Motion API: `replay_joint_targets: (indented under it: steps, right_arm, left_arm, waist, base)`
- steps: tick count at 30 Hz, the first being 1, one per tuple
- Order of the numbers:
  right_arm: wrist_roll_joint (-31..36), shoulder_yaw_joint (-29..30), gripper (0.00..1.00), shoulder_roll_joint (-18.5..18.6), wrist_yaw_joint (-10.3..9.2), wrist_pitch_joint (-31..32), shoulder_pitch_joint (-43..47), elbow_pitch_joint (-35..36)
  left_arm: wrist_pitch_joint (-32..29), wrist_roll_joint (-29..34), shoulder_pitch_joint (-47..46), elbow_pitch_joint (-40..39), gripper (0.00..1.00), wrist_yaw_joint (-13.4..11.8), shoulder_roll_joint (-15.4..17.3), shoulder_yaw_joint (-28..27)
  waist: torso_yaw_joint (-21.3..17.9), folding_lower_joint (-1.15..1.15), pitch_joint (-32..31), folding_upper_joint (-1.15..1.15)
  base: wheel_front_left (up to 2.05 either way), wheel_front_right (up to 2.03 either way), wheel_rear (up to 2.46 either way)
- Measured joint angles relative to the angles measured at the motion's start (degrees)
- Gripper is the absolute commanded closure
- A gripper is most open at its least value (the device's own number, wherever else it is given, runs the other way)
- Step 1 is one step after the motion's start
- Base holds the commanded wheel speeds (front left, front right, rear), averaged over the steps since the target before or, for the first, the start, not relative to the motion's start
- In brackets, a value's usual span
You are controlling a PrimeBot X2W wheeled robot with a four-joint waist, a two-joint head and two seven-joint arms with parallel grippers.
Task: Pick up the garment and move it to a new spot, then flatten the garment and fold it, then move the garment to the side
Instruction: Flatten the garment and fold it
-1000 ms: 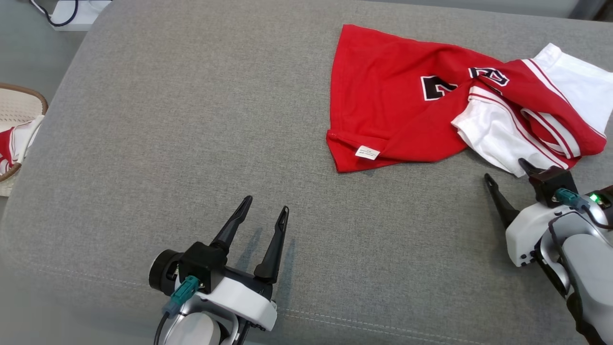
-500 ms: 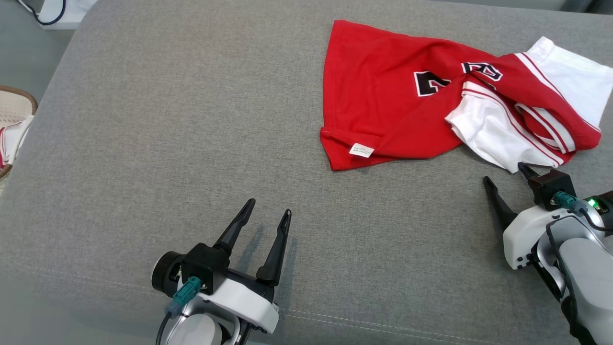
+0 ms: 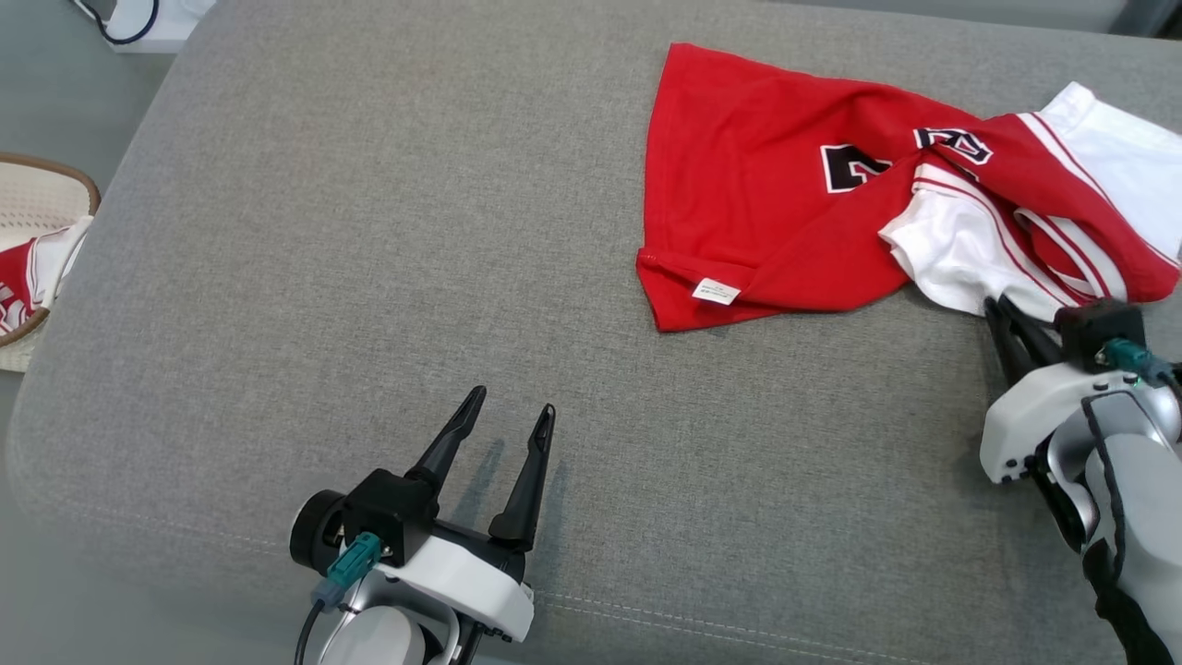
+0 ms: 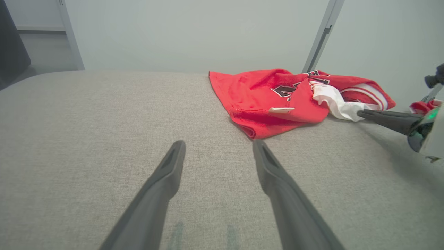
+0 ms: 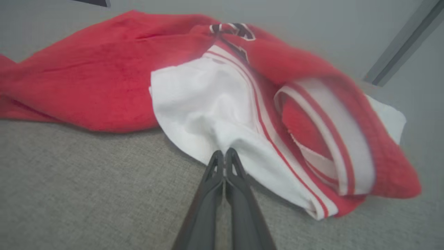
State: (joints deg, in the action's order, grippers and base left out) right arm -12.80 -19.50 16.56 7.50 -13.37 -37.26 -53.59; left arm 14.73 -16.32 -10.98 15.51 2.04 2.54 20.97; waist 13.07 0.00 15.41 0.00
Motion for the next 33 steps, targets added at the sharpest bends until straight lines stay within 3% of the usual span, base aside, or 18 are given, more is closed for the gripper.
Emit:
replay_joint_targets:
  steps: [7, 13, 14, 15, 18, 20, 33]
  right_arm:
    - [-4.03, 1.04, 1.00, 1.13, 0.00, -0.81, 1.55, 9.93]
    - [-9.40, 2.26, 1.00, 3.69, -0.01, 1.29, 8.71, 17.41]
    - [-11.04, 1.18, 0.59, 3.87, -0.01, 3.80, 10.22, 17.77]
    - [-12.20, -0.29, 0.00, 4.12, -0.01, 5.88, 11.89, 18.15]
    - [-12.52, -1.49, 0.00, 5.59, 0.00, 7.91, 15.29, 19.36]
    - [-10.11, 0.74, 0.00, 8.11, -0.01, 7.80, 15.39, 19.97]
    - [0.97, -2.72, 0.00, 9.45, -0.01, 8.82, 14.61, 21.74]
  left_arm:
    - [0.00, -0.01, 0.32, 0.10, 0.00, 0.19, 0.00, 0.00]
    - [0.00, -0.01, 1.41, 0.22, 0.00, 0.18, 0.03, 0.12]
    - [0.00, -0.01, 1.42, 0.25, 0.00, 0.18, 0.03, 0.10]
    - [0.00, -0.01, 1.42, 0.30, 0.00, 0.18, 0.04, 0.12]
    - [0.00, -0.01, 1.42, 0.87, 0.00, 0.19, 0.03, 0.27]
    - [0.00, -0.01, 1.40, 1.15, 0.00, 0.45, 0.03, 0.26]
    - [0.00, -1.04, 1.40, 1.58, 0.00, 0.48, 0.04, 0.20]
  waist:
    - [-2.10, 0.00, -1.79, 0.00]
    - [-3.91, 0.00, -3.28, 0.00]
    - [-4.19, 0.00, -3.40, 0.00]
    - [-4.46, 0.00, -3.45, 0.00]
    - [-4.86, 0.00, -3.28, 0.00]
    - [-5.10, 0.00, -2.94, 0.00]
    - [-4.23, 0.00, -2.19, 0.00]
  base:
    - [0.00, 0.00, 0.00]
    - [0.00, 0.00, 0.00]
    - [0.00, 0.00, 0.00]
    - [0.00, 0.00, 0.00]
    - [0.00, 0.00, 0.00]
    - [0.00, 0.00, 0.00]
    - [0.00, 0.00, 0.00]
